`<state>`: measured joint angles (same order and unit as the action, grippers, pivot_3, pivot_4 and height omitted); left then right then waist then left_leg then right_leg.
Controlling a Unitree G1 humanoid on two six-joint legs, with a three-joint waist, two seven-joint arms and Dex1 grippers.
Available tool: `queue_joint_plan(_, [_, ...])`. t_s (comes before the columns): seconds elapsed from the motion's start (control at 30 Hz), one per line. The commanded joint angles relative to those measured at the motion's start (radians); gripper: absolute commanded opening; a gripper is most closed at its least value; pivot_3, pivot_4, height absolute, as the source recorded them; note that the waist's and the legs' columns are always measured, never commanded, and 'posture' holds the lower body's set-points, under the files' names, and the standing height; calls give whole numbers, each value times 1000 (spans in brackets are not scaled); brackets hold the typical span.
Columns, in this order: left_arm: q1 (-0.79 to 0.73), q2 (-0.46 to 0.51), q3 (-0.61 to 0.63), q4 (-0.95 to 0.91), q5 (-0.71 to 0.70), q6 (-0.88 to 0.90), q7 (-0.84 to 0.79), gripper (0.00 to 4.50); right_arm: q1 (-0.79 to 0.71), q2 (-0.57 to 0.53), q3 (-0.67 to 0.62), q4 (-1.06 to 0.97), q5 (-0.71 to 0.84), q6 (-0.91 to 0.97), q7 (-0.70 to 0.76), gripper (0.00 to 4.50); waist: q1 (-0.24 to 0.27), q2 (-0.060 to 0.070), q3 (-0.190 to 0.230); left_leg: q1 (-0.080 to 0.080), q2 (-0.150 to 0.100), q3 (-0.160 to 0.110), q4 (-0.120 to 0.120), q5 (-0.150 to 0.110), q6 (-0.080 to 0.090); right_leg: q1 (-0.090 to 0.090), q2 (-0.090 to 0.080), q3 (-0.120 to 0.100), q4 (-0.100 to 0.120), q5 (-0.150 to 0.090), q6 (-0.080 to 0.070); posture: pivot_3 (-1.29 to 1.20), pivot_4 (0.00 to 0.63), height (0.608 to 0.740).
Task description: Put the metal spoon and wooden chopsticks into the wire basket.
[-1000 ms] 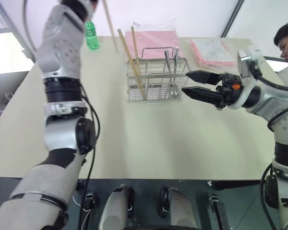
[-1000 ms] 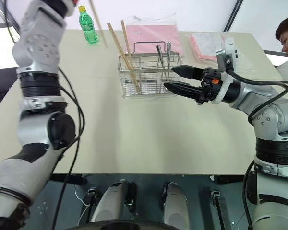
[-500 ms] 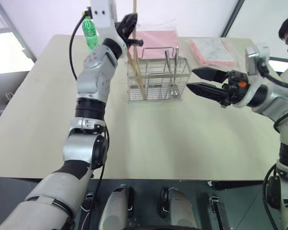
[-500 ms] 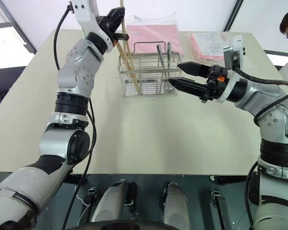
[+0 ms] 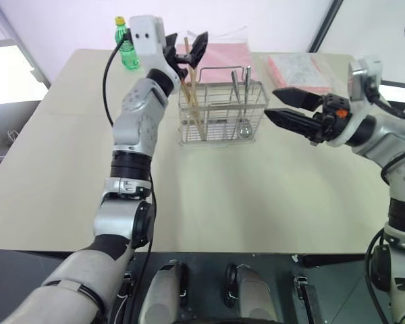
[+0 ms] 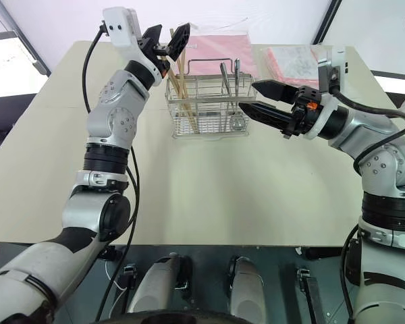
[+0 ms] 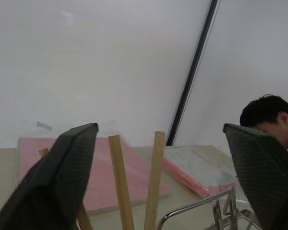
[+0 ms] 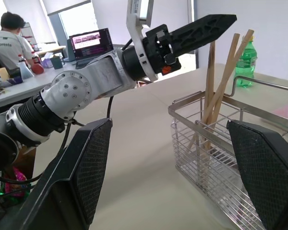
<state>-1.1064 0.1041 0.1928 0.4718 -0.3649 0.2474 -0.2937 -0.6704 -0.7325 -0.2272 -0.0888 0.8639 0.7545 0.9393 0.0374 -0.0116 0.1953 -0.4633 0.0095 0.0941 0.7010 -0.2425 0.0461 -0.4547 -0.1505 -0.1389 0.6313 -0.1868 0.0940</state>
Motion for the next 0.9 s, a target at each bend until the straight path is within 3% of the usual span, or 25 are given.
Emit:
queue_joint_plan(0.03, [-50,30,16,-102,-33,49,5,4463,-31,0,-3,3,-15,-31,21,3916,0,0,0,0,0,0,0,0,0,0,0,0,0,0,0,0,150,692])
queue_joint_plan(0.13, [-79,88,24,-164,-59,131,-2,4463,-44,0,6,20,-31,-40,38,3916,-1,0,0,0,0,0,0,1,-1,0,0,0,0,0,0,0,150,692])
queue_joint_plan(0.23, [-128,217,37,-236,-119,282,-69,4463,-58,-2,14,38,-45,-49,56,3916,-5,0,0,-1,0,0,0,2,-3,-1,0,0,0,0,0,0,150,692])
queue_joint_plan(0.37, [-165,469,32,-296,-207,523,-255,4463,-68,-1,22,58,-62,-58,79,3916,-24,0,0,0,0,1,-1,2,-3,-2,1,0,0,0,0,0,150,692])
queue_joint_plan(0.53, [26,884,-97,-405,-168,550,-670,4463,-63,-7,30,66,-79,-68,106,3916,-36,2,0,1,0,2,-3,2,-4,-2,1,1,1,-1,0,0,150,692])
queue_joint_plan(0.63, [167,1038,-129,-447,-117,486,-791,4463,-50,-13,30,69,-92,-75,123,3916,-32,2,0,0,1,2,-3,2,-4,-3,1,1,1,-1,-1,0,150,692])
queue_joint_plan(0.73, [267,1095,-100,-509,-119,482,-826,4463,-30,-23,29,65,-111,-87,139,3916,-21,1,1,-1,1,1,-2,2,-5,-4,0,1,-1,-1,-1,0,150,692])
queue_joint_plan(0.9, [333,1085,-61,-594,-139,517,-796,4463,-22,-32,23,80,-126,-97,147,3916,-20,1,1,-3,0,1,-1,1,-4,-4,0,1,-2,-2,-2,0,150,692])
